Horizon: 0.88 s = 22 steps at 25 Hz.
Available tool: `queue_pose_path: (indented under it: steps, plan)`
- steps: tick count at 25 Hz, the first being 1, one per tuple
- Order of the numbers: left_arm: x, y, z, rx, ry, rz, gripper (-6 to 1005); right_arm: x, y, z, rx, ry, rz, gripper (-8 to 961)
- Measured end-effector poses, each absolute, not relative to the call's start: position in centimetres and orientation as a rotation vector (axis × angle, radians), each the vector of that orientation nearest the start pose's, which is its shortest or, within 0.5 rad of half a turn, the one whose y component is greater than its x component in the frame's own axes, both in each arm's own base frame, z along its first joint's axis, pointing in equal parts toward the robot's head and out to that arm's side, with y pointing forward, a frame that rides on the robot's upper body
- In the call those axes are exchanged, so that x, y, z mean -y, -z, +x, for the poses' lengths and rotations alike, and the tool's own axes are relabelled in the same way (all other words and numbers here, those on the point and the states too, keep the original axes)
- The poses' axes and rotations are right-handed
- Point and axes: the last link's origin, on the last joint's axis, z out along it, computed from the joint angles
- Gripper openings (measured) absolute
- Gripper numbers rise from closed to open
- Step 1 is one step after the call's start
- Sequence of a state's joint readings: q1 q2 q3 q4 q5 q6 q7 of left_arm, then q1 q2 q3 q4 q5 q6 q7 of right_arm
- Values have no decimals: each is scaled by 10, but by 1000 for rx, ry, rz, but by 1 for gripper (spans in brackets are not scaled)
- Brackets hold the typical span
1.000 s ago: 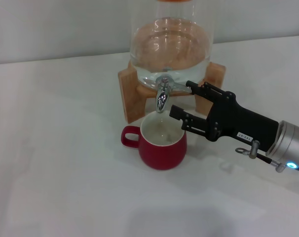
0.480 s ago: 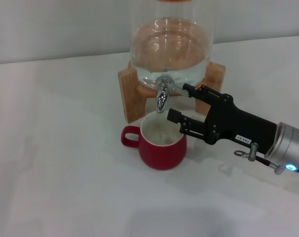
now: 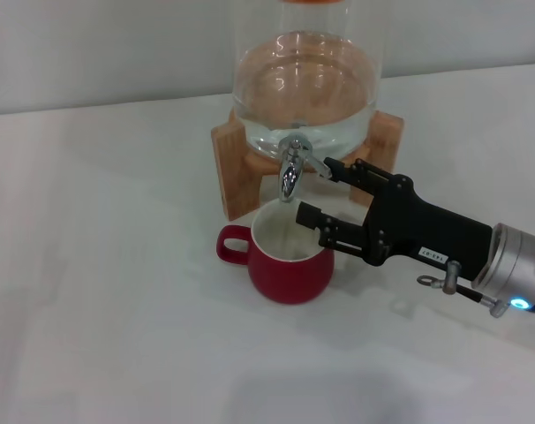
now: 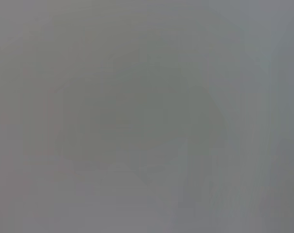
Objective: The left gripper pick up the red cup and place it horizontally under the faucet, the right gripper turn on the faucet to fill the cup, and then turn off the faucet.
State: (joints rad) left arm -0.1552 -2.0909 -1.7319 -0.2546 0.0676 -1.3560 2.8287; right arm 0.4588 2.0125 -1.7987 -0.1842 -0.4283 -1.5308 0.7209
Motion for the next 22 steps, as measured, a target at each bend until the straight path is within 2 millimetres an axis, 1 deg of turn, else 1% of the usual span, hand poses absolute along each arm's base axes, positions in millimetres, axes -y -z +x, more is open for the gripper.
queue_pose_path:
  steps: [22]
  plan:
    - [-256, -34, -369, 502, 773, -1434, 863, -290, 41, 253, -416, -1223, -2390, 778]
